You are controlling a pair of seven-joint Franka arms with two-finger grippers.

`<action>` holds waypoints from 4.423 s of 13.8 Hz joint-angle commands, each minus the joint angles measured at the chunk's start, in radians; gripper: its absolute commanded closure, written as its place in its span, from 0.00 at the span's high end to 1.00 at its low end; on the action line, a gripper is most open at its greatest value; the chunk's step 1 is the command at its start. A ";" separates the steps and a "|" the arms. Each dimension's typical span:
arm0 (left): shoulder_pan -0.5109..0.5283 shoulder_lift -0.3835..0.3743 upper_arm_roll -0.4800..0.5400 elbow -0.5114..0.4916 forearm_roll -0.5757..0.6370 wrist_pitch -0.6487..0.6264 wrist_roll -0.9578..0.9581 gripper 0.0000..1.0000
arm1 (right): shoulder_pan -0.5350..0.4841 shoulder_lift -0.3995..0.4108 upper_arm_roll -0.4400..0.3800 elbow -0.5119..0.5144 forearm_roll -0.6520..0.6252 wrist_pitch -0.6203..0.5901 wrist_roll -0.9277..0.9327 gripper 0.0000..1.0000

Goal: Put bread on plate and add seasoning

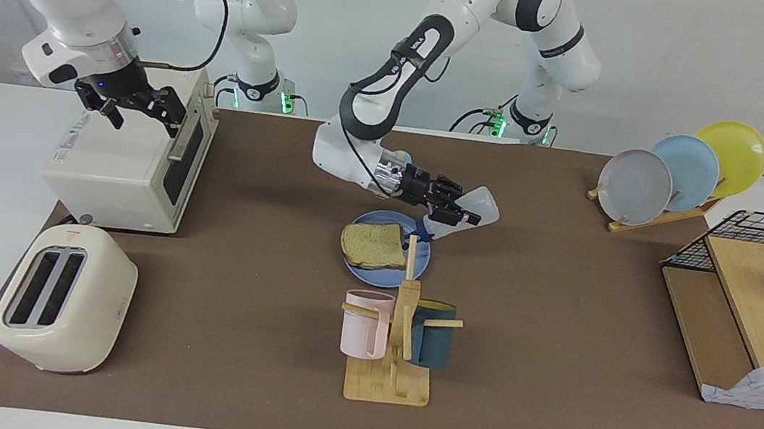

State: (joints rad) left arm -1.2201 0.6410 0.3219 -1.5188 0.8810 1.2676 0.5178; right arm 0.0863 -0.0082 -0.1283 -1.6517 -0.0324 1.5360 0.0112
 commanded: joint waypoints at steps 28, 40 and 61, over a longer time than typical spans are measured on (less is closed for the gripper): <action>0.039 0.045 0.016 -0.035 0.131 0.068 0.014 0.00 | -0.013 -0.009 0.006 -0.008 0.015 0.006 -0.036 1.00; 0.047 -0.096 0.028 -0.031 -0.059 0.121 0.014 0.00 | -0.013 -0.012 0.009 -0.008 0.015 0.012 -0.027 1.00; 0.547 -0.777 0.034 -0.760 -0.656 1.420 -0.573 0.00 | -0.011 -0.012 0.009 -0.010 0.015 0.004 -0.028 1.00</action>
State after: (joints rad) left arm -0.7050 -0.0640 0.3681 -2.1287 0.2368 2.5081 0.0105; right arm 0.0870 -0.0083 -0.1240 -1.6506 -0.0324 1.5380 0.0104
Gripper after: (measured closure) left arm 0.502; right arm 0.000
